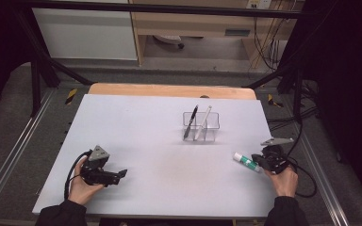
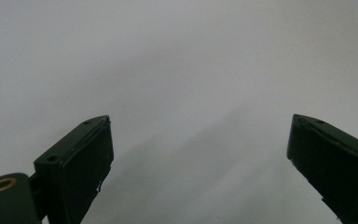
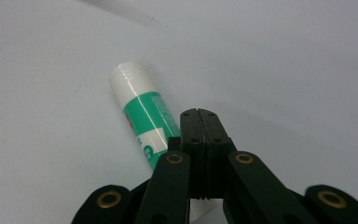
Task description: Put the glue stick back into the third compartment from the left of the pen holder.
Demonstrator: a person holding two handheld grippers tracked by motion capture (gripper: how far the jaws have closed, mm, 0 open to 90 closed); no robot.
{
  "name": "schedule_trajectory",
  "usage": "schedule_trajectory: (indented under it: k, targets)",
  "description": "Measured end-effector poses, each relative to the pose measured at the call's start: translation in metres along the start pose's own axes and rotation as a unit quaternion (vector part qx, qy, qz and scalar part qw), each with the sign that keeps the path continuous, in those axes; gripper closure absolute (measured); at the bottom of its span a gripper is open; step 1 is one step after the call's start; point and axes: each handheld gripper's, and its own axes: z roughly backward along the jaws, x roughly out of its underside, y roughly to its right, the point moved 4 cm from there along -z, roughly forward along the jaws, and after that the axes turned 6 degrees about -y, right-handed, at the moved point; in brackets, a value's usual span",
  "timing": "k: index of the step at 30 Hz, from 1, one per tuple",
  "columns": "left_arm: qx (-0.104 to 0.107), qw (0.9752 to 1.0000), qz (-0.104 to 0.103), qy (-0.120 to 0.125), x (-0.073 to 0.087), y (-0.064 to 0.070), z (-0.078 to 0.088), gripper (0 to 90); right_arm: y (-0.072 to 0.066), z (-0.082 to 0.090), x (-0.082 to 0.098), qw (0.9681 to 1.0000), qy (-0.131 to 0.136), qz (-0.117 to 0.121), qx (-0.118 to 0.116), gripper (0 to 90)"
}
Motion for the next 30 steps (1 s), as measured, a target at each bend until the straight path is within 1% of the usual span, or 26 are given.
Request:
schedule_trajectory:
  k: [3,7,12,13,18,24,25,27,28,29,30]
  targets:
    - [0.001,1.0,0.0,0.0,0.0,0.0,0.0,6.7,-0.002,0.0,0.002,1.0,-0.002,0.002,-0.003,90.0]
    - [0.001,1.0,-0.002,-0.002,0.0,0.0,0.0,6.8,-0.008,0.001,0.004,0.9999,0.0,0.013,-0.007,90.0]
    - [0.001,1.0,-0.004,-0.004,0.0,0.001,-0.001,6.8,-0.016,0.002,0.007,0.9994,-0.006,0.032,-0.011,89.8]
    - [0.001,1.0,-0.004,-0.004,0.0,0.001,-0.001,6.8,-0.018,0.002,0.008,0.9994,-0.005,0.032,-0.014,89.8]
    - [0.001,1.0,-0.004,-0.004,0.0,0.002,-0.001,6.8,-0.028,0.004,0.012,0.9983,-0.004,0.054,-0.022,89.8]
    - [0.001,1.0,-0.006,-0.004,0.0,0.002,-0.001,6.8,-0.037,0.007,0.014,0.9971,-0.006,0.067,-0.036,88.8]
    - [0.001,1.0,-0.006,-0.005,0.0,0.002,-0.001,6.8,-0.039,0.008,0.014,0.9971,-0.004,0.067,-0.036,87.1]
    - [0.001,1.0,-0.006,-0.006,0.0,0.002,-0.002,6.8,-0.04,0.01,0.012,0.997,-0.002,0.066,-0.041,79.1]
    - [0.002,1.0,-0.007,-0.007,0.0,0.003,-0.002,6.8,-0.04,0.011,0.011,0.997,-0.001,0.064,-0.044,73.6]
    - [0.002,1.0,-0.007,-0.006,0.0,0.003,-0.002,6.8,-0.04,0.012,0.009,0.9969,-0.001,0.063,-0.047,64.1]
    - [0.002,1.0,-0.008,-0.006,0.0,0.003,-0.002,6.8,-0.04,0.012,0.007,0.9969,-0.003,0.062,-0.048,57.8]
